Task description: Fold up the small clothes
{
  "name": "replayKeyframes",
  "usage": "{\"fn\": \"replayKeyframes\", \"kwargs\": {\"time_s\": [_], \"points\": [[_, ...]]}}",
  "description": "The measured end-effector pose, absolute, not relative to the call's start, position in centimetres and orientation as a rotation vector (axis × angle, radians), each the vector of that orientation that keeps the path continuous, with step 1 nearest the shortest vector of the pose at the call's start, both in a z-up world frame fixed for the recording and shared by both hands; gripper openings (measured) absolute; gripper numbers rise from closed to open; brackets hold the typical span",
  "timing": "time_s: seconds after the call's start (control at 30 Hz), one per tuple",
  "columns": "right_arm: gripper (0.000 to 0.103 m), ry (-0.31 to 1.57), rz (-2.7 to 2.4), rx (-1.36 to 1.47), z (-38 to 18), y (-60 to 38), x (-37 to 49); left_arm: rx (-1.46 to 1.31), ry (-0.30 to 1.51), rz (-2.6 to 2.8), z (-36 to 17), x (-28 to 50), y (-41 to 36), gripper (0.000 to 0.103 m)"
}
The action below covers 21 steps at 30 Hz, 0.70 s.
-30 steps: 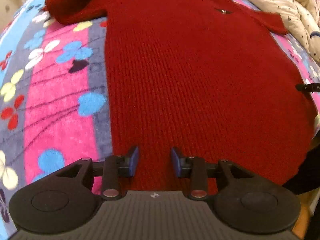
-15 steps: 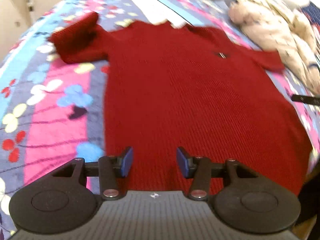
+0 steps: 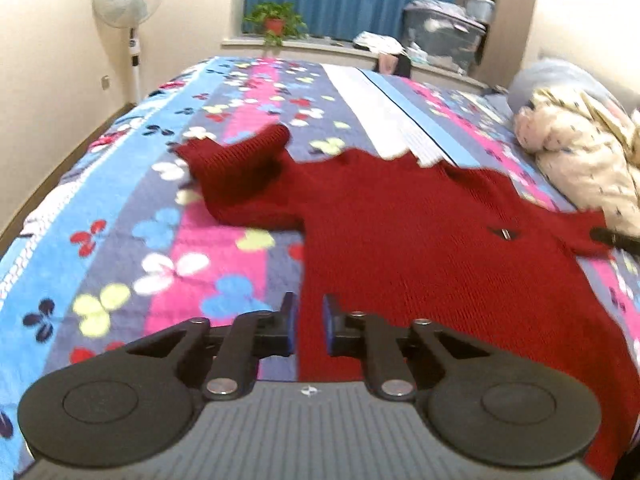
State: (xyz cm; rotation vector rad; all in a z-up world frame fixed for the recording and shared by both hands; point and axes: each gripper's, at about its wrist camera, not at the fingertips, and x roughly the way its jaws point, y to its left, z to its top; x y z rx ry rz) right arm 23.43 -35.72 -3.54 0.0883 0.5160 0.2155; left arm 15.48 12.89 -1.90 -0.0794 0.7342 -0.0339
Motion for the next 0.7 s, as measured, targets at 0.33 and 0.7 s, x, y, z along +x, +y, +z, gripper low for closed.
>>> {"fn": "replayKeyframes", "kwargs": {"time_s": [0.33,0.7], "points": [[0.017,0.632,0.256,0.069,-4.8,-34.2,30.2,-0.283,0.691,0.131,-0.6,27.8,21.1,0.011],[0.017,0.926,0.272,-0.053,-11.1,-31.8,34.5,-0.435,0.751,0.249,-6.4,41.7,29.6,0.011]]}}
